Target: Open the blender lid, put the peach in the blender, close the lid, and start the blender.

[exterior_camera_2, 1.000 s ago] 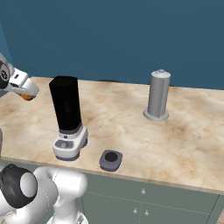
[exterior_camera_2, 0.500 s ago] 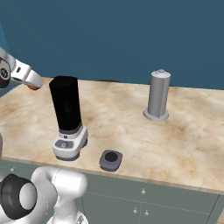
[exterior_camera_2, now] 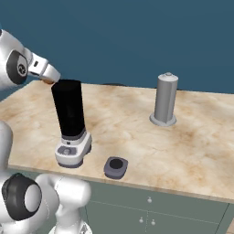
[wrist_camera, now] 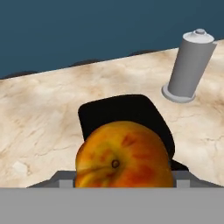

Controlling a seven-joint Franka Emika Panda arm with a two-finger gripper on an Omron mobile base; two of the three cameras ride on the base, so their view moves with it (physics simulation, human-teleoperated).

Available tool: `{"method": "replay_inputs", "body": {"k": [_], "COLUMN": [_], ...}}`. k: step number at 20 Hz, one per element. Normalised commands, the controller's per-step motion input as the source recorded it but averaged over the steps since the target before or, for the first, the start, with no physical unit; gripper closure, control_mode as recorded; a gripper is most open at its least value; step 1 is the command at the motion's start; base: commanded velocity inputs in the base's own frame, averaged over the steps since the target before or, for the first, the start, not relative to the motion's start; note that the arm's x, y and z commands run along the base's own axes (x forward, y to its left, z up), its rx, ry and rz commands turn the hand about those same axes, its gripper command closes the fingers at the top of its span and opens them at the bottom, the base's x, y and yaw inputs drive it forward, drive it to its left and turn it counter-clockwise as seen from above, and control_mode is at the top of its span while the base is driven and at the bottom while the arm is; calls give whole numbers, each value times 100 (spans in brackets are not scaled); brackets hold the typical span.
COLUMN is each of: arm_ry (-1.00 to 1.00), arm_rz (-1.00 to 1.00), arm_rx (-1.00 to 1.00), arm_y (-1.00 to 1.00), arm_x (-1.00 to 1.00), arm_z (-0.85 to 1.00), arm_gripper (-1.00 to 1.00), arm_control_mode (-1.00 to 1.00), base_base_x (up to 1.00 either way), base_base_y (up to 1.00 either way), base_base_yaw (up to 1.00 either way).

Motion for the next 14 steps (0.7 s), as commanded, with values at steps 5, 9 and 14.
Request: {"method": "replay_inputs", "body": {"k": [5,9,14], "arm_ry": [8,13,13], "arm_rz": [0,1,1], "arm_rx": [3,0,1], "arm_y": [-26,-18,-13], "arm_x": [49,49,41], "arm_z": [0,-7,-17], "arm_gripper": [100,100,100], "arm_control_mode": [-100,-100,-100], "base_base_x": [0,0,0], "base_base_y": [0,0,0], "base_base_yaw": [0,0,0]}}
